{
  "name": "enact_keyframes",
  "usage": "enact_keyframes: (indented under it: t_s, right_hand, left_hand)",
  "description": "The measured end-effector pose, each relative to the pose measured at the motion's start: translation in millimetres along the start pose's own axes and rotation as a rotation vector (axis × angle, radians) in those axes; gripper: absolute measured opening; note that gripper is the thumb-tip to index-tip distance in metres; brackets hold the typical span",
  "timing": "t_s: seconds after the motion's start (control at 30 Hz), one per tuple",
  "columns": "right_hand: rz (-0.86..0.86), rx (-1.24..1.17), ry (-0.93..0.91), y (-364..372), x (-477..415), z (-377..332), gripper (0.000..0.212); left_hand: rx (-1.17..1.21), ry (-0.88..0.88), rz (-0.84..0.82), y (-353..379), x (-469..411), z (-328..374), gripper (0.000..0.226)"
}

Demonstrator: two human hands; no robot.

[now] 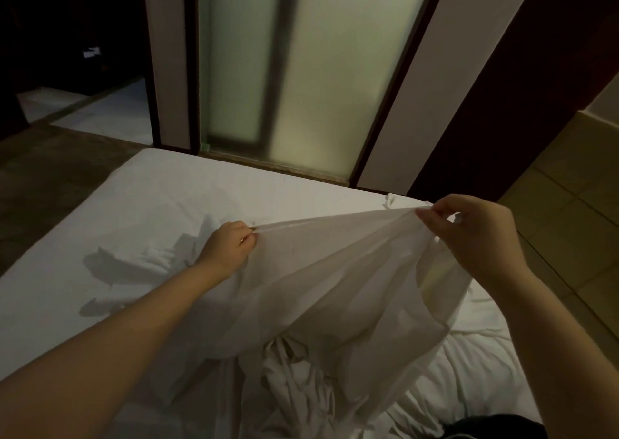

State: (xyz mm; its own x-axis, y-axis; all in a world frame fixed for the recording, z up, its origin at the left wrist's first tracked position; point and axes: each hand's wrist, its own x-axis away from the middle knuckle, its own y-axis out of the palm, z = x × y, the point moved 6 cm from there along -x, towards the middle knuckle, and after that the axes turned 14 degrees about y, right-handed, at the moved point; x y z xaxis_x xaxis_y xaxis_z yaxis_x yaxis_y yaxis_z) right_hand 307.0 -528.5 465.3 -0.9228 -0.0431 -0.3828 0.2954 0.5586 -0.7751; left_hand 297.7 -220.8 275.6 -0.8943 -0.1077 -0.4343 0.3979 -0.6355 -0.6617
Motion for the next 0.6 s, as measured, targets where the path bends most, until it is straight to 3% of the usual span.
enact_keyframes:
  t_s: [0.17,0.37,0.5,0.6]
  right_hand:
    - [-0.006,0.046,0.104,6.2,-14.1,34.7,0.019]
    - [-0.098,0.152,0.259,22.0,-26.7,71.5,0.030]
    - [-0.108,-0.046,0.190,23.7,-19.2,36.8,0.025]
    - [-0.266,-0.123,-0.052,44.4,12.7,-26.6,0.021]
  left_hand:
    - [0.325,-0.148,-0.013,-30.0,-8.7,13.4,0.032]
    - [0.092,0.106,-0.225,-72.3,-22.6,80.9,0.025]
    - [0.022,0.217,-0.372,-79.8,-11.6,110.6,0.023]
    - [-0.020,0.313,-0.532,-70.8,4.0,126.4,0.030]
